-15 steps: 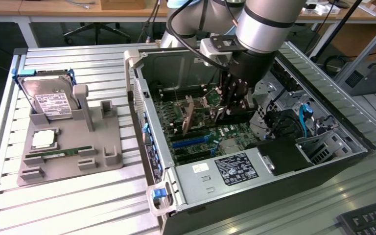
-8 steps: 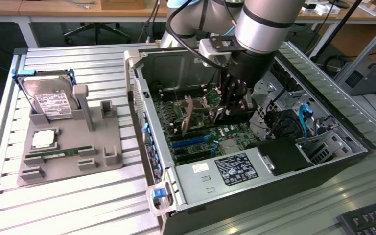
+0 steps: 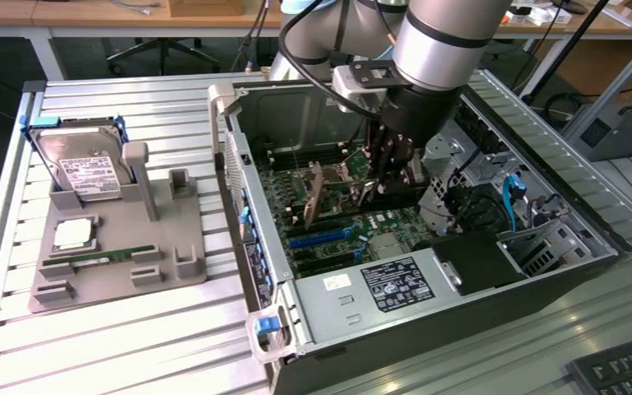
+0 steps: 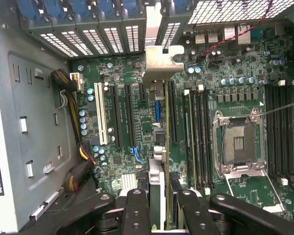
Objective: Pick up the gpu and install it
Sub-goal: 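Insert the gpu into the slot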
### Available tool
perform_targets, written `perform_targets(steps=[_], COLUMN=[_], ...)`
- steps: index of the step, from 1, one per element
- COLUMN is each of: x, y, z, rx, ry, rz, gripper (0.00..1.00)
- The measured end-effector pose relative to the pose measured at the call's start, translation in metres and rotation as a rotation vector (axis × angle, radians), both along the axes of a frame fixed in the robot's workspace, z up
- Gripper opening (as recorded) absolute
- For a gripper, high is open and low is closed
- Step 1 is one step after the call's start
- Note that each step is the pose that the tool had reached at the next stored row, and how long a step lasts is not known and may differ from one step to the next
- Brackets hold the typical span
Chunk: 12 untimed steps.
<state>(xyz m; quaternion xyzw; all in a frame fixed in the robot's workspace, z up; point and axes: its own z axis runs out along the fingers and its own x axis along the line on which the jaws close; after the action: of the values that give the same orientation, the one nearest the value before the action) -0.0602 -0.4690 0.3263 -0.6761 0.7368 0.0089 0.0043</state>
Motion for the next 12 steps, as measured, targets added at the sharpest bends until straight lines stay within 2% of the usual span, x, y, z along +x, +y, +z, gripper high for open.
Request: perform_targets(steps=[12], x=[-0.0031], y=[-0.0005], z=[-0.0010], rx=[0.0001], ry=[-0.0001], rz=[0.000], gripper=[0.27])
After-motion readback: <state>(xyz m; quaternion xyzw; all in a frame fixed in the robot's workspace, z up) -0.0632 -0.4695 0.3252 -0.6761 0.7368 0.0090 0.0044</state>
